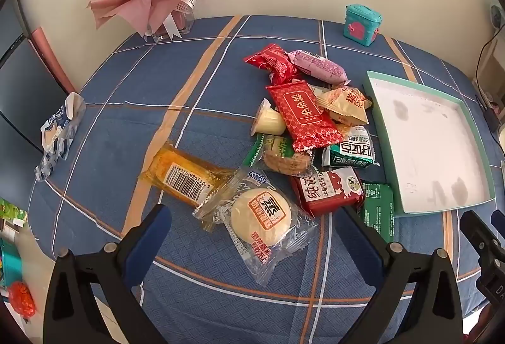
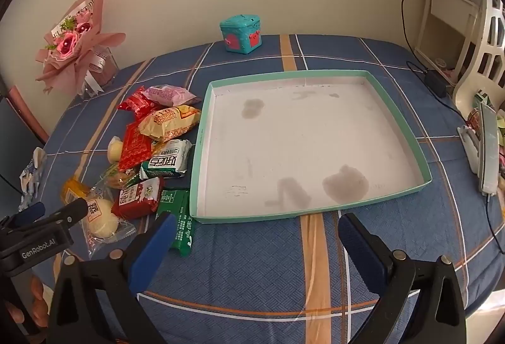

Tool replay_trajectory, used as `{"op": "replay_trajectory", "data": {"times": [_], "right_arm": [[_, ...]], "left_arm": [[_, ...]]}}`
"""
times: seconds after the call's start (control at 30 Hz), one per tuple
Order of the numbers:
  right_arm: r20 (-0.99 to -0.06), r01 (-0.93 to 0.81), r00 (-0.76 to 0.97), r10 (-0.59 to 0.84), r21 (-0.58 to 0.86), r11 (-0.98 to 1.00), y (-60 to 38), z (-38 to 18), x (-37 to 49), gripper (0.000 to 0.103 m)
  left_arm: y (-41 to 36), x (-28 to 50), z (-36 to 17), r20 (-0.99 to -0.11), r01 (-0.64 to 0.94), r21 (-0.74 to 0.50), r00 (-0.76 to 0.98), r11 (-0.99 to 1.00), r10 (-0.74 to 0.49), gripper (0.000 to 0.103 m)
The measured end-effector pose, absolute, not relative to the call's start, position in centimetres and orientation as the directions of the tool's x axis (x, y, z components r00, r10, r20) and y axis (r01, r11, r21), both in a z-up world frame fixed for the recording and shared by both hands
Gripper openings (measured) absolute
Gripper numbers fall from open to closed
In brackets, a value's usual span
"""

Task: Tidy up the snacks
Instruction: 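Move the right gripper toward the green biscuit pack beside the tray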

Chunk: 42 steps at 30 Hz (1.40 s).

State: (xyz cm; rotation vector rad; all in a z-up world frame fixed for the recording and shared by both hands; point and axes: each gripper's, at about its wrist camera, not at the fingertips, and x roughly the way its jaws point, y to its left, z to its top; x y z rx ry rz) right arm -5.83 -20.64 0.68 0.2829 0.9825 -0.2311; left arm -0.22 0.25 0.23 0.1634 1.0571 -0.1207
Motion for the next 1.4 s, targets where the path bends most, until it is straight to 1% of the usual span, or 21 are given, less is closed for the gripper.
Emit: {"op": "replay_trajectory", "data": {"times": [0.8, 1.1, 1.4], "right_arm": [[-0.857, 0.317, 0.512, -0.067, 0.115, 0.942, -20.3, 0.0, -5.3, 0.103], [-0.873, 0.309, 0.480, -0.082, 0.081, 0.948, -19.8, -0.3, -5.0, 0.103], [-0.869, 0.304, 0.488, -0.086, 0.077, 0.950, -19.6, -0.5, -4.8, 0.103]], "left_arm": [[0.8, -0.2, 0.0, -0.877, 0.171, 0.039, 0.479, 0.985, -0.048, 0.103], [0.9, -0.2, -0.1, -0.878, 0.174, 0.023, 0.475, 0.984, -0.064, 0.103], [0.9, -0.2, -0.2, -0.880, 0.175, 0.019, 0.470, 0.984, -0.067, 0.103]]}}
